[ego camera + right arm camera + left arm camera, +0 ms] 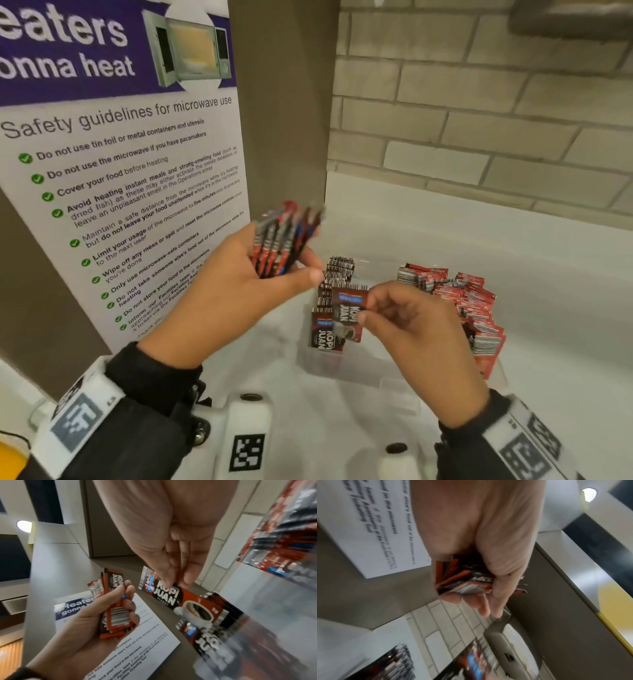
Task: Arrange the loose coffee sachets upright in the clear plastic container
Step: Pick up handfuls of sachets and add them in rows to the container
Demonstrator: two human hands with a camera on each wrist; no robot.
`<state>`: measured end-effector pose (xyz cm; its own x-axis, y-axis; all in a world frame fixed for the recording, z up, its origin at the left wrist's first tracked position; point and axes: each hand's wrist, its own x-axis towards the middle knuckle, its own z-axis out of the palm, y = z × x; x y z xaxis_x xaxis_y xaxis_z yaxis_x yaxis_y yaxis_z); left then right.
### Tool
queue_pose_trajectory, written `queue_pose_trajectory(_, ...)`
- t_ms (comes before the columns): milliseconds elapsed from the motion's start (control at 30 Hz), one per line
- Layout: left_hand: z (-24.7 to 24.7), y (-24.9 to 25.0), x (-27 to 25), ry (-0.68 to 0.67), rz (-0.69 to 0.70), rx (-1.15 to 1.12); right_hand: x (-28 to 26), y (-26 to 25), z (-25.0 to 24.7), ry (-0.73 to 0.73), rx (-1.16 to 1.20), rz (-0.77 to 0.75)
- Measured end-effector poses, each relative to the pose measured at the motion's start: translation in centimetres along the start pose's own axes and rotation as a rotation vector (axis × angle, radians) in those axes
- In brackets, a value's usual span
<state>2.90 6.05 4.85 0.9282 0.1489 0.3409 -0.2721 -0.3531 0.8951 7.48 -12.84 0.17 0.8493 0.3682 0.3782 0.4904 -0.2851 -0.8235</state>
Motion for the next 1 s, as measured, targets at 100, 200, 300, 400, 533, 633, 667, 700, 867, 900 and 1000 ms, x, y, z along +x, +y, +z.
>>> queue_pose_trajectory(100, -0.8, -1.3, -0.3, 0.065, -0.037, -0.121, -0.1, 1.1, 1.0, -0.02, 0.011, 0.072)
queue_pose_trajectory(200, -0.8, -2.4, -0.9, 0.059, -0.082, -0.183, -0.2, 1.9, 2.2, -0.035, -0.071, 0.101)
queue_pose_trajectory(300, -0.4, -3.6, -1.4, 0.048, -0.146, -0.216, -0.4, 2.6, 3.0, -0.053, -0.213, 0.097)
queue_pose_trajectory(400, 0.3, -4.3, -1.9, 0.004, -0.216, -0.191, -0.4, 2.8, 3.4, -0.101, -0.291, 0.114)
queue_pose_trajectory(533, 1.6, -5.2, -2.2, 0.012, -0.255, -0.135, -0.3, 2.0, 2.6, -0.155, -0.369, 0.118)
queue_pose_trajectory(633, 2.1, -5.8, -2.4, 0.036, -0.261, -0.087, -0.2, 1.9, 1.7, -0.104, -0.333, 0.163)
queue_pose_trajectory(667, 2.2, -6.1, -2.4, 0.045, -0.268, -0.077, -0.1, 2.0, 1.3, -0.086, -0.304, 0.196)
queue_pose_trajectory(700, 2.2, -6.3, -2.5, 0.054, -0.276, -0.072, -0.1, 2.0, 1.1, -0.088, -0.282, 0.233)
queue_pose_trajectory(867, 2.6, -7.3, -3.0, 0.062, -0.365, -0.114, -0.3, 1.3, 1.1, -0.365, -0.502, 0.331)
queue_pose_trajectory(900, 2.8, -7.3, -3.1, 0.048, -0.385, -0.128, -0.4, 0.9, 1.4, -0.419, -0.539, 0.352)
queue_pose_trajectory(1000, 3.3, -7.4, -3.4, 0.013, -0.421, -0.166, -0.6, 0.2, 2.5, -0.48, -0.586, 0.392)
